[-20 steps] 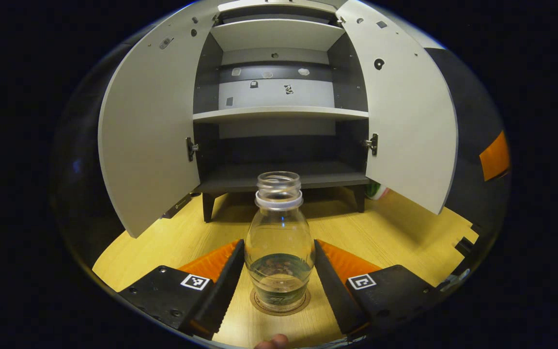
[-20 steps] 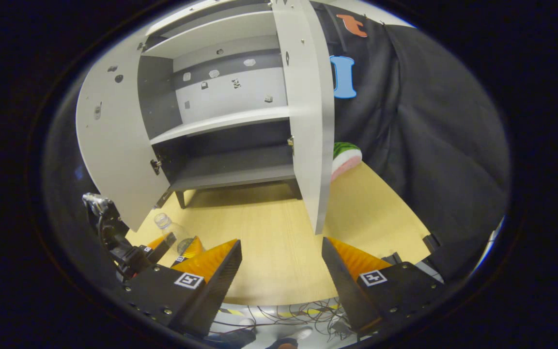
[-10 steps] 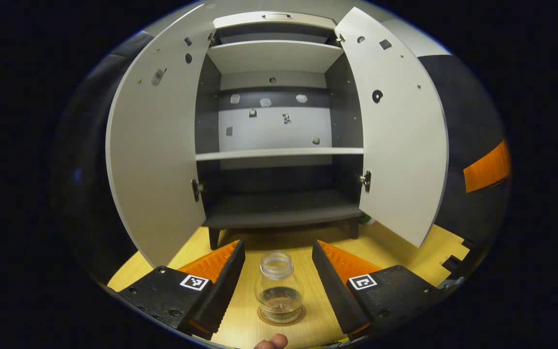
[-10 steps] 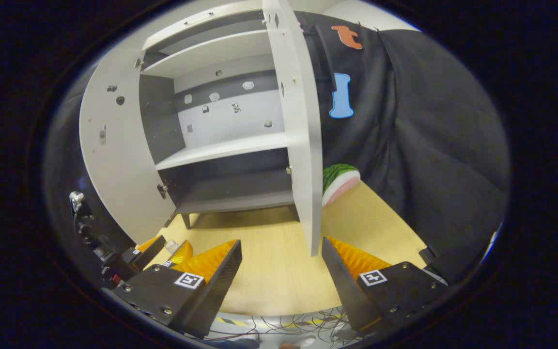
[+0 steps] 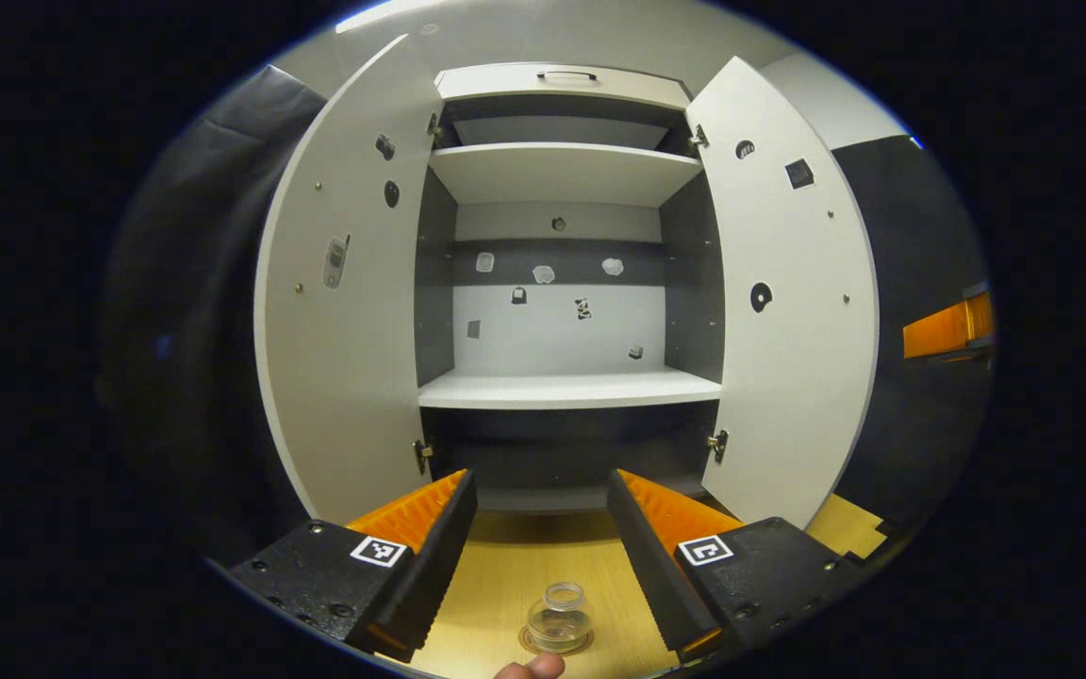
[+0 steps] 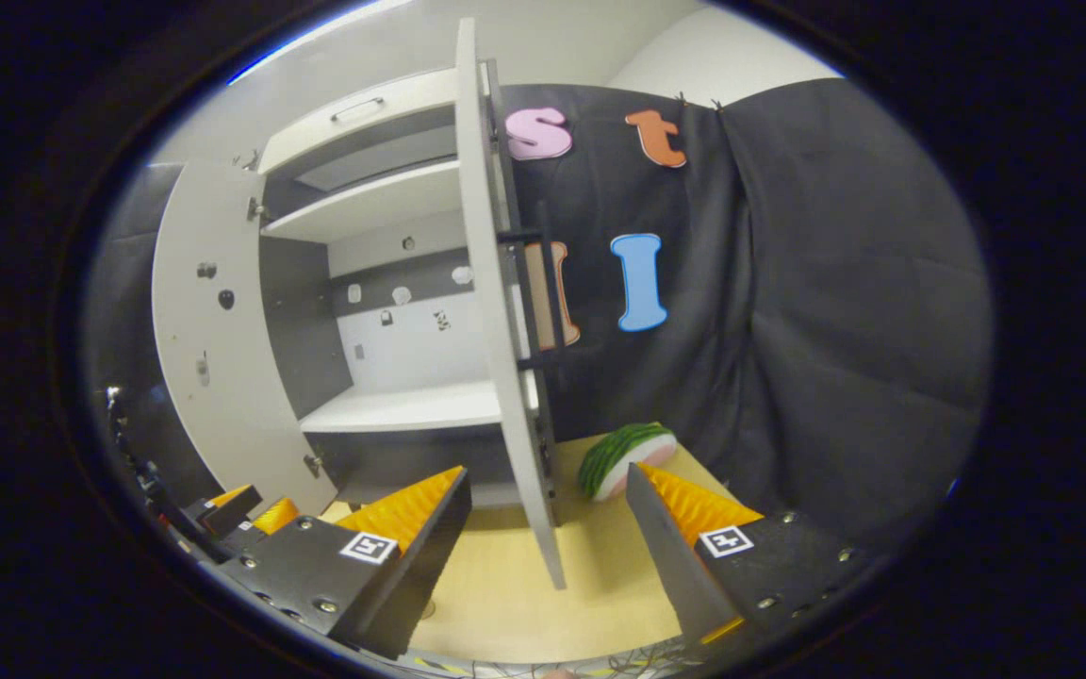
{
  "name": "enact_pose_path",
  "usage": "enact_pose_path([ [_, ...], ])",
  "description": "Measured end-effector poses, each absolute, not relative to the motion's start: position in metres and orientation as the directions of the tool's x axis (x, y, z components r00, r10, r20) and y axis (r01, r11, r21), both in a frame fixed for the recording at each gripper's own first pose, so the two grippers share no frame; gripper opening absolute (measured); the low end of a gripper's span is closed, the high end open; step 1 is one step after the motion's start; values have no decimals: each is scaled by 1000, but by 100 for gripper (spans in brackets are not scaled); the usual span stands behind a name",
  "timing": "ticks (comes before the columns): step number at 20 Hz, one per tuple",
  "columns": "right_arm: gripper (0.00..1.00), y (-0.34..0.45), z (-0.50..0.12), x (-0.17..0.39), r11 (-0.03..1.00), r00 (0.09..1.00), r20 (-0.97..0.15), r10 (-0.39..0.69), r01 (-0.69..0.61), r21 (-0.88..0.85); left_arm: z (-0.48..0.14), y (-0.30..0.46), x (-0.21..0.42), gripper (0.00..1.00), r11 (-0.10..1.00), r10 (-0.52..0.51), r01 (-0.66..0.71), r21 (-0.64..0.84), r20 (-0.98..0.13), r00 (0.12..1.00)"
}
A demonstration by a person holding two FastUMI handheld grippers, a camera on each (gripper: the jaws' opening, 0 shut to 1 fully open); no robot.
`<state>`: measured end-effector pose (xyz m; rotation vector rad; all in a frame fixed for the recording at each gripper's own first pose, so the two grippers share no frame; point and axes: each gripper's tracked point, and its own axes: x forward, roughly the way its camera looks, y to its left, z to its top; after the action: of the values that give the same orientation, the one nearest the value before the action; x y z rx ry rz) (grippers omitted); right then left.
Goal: Grasp the bottle in the cabinet with the left hand and place it on the coaster, then close the right door with the right hand and the left door with the left hand.
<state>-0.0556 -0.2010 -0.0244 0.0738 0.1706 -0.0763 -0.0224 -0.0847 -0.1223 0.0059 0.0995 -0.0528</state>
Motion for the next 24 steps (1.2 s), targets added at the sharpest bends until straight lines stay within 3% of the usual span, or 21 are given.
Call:
enact_pose_path([
  [12, 98, -230, 5, 9, 994, 992, -129, 4, 10, 109, -116, -43, -28, 89, 997, 78, -74, 39, -136, 988],
  [24, 97, -205, 10, 12, 999, 994, -98, 47, -45, 23, -120, -37, -26, 89, 997, 74, -71, 26, -157, 985],
])
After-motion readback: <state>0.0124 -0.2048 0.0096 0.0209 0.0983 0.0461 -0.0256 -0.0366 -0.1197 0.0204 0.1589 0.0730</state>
